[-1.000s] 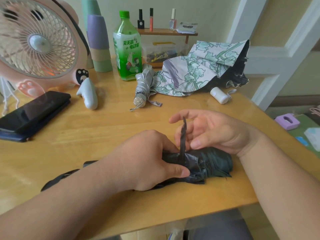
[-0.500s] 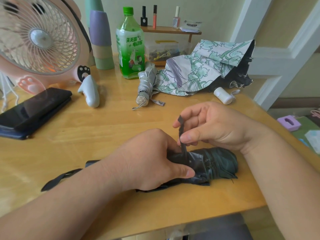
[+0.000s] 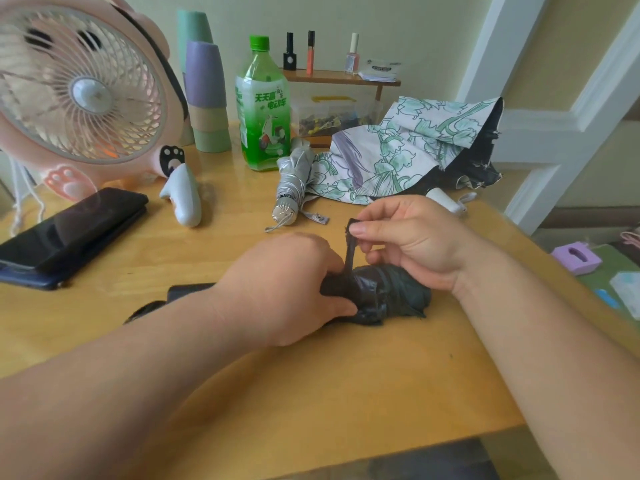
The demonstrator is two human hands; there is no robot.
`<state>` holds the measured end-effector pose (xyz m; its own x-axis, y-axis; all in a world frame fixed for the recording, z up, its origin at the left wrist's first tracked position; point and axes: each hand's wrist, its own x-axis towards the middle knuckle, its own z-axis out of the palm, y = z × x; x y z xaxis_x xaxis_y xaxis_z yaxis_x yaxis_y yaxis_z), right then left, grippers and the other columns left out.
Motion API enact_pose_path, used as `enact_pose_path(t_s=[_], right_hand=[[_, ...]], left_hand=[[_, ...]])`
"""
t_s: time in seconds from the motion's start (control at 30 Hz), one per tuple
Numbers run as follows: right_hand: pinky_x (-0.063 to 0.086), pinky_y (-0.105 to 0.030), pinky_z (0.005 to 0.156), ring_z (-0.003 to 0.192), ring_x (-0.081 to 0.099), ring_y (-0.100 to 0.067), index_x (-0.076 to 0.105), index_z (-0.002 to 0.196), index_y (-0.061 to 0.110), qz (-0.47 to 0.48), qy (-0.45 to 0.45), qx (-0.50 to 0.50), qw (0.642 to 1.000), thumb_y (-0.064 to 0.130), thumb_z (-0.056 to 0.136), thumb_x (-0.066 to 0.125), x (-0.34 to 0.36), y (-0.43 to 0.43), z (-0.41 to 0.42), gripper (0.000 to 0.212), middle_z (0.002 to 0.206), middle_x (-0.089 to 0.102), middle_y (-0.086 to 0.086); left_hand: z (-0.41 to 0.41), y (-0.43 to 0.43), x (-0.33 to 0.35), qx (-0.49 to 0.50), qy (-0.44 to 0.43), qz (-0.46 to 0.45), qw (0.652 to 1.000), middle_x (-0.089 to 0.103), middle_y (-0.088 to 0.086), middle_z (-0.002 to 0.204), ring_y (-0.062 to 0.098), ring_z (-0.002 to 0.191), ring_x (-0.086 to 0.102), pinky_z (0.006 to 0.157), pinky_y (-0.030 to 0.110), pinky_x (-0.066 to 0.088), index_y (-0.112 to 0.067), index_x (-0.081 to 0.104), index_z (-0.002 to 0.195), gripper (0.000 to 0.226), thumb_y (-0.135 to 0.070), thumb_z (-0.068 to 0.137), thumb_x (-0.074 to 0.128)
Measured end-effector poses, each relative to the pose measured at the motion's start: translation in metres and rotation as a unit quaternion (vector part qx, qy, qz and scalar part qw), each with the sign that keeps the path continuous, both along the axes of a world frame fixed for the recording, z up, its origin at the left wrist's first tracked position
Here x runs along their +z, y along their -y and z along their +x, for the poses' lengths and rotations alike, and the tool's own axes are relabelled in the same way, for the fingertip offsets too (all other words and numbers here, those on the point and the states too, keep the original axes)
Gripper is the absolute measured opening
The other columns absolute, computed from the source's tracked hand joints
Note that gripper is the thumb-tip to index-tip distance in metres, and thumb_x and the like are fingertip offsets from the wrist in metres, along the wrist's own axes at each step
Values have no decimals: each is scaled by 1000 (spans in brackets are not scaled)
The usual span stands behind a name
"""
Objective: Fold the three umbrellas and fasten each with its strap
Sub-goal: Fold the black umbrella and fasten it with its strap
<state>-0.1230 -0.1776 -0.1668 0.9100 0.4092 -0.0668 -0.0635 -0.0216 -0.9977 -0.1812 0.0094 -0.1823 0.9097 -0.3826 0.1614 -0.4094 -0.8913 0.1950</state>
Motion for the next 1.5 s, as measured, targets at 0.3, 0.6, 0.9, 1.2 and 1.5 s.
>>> enact_pose_path(t_s=[0.3, 0.6, 0.9, 1.2, 1.5], right_hand=[[48, -17, 46, 59, 58, -7, 68, 80, 5, -35, 20, -6, 999, -2, 86, 72, -12, 4, -21, 10, 70, 63, -5], [47, -20, 42, 53, 60, -9, 68, 82, 4, -55, 94, 38, 993, 9, 77, 75, 0, 6, -19, 11, 65, 65, -5], [41, -18, 41, 40, 49, -8, 71, 83, 11, -175, 221, 78, 956, 6, 89, 74, 8, 2, -1, 9, 62, 67, -5], [40, -16, 39, 35, 49, -11, 71, 78, 9, -119, 148, 101, 976, 23, 72, 75, -4, 12, -15, 16, 61, 66, -7], [60, -28, 52, 55, 67, -16, 73, 77, 6, -72, 88, 118, 987, 6, 67, 77, -5, 14, -13, 11, 66, 69, -13]], left_hand=[[-25, -10, 0, 86, -111, -228, 964, 67, -23, 88, -7, 84, 61, 72, 11, 48, -40, 72, 100, 47, -75, 69, 67], [-8, -2, 17, 67, -213, -40, 974, 69, -11, 80, 9, 74, 64, 68, 31, 56, -33, 70, 102, 42, -60, 71, 81], [7, -1, 5, 33, -41, -81, 995, 53, -19, 92, 6, 85, 54, 71, 22, 36, -39, 53, 130, 79, -66, 62, 84], [26, -8, 16, 17, -289, -256, 922, 70, -15, 72, -2, 63, 57, 72, 23, 41, -32, 81, 89, 14, -38, 77, 86], [26, -11, 2, 25, -324, -392, 861, 67, -2, 67, 7, 56, 48, 53, 15, 37, -9, 80, 81, 30, -35, 69, 86]])
